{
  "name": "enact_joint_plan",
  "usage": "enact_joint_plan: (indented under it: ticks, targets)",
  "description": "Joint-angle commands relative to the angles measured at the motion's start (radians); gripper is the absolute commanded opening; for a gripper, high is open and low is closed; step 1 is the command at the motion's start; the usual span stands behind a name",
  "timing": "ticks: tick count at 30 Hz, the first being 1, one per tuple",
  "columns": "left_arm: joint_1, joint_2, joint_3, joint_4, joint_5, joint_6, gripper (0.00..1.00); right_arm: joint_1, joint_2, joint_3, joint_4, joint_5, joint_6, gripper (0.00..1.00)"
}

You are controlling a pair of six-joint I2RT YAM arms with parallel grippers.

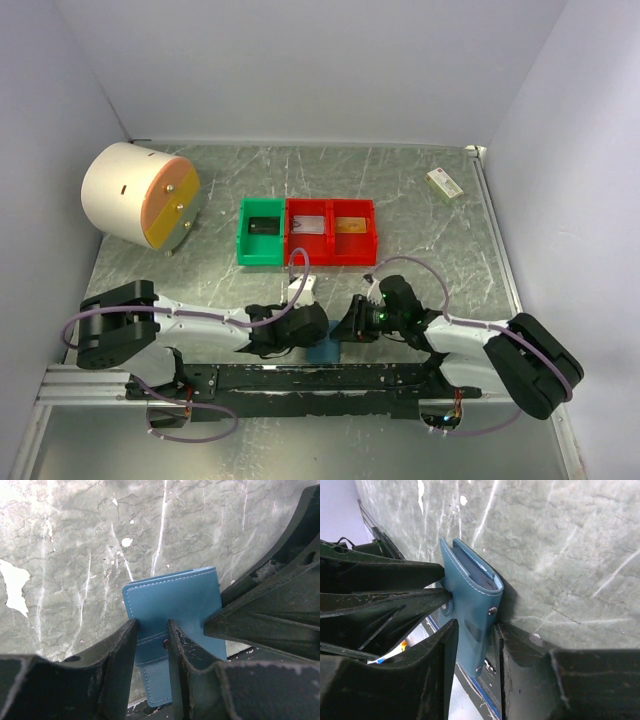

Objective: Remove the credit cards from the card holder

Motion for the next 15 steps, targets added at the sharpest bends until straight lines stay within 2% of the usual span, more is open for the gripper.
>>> enact_joint_plan:
  ticks: [1,5,7,11,13,15]
  targets:
    - [-0.008,0.012,-0.035,0.014,0.028,-0.021,0.41,0.003,0.057,-0.024,0.074,-0.031,0.024,0.3]
    - [-0.007,-0.001,-0.051,0.042,0.032,-0.024,0.42,0.003,0.088,-0.024,0.163,-0.043,0.067,0.09]
    - [-0.008,-0.018,-0.047,0.03,0.029,-0.025,0.49,0.003,0.061,-0.012,0.148,-0.015,0.075,0.07]
    - [-0.008,-0.052,-0.012,-0.032,0.027,-0.013,0.7,0.004,-0.026,0.067,-0.073,0.072,0.0,0.06]
    - [-0.008,-0.04,0.033,-0.096,0.035,0.001,0.74,0.003,-0.064,0.101,-0.152,0.095,-0.026,0.06]
    - [-0.01,-0.012,0.084,-0.157,0.028,-0.005,0.73,0.004,-0.085,0.119,-0.195,0.106,-0.036,0.06]
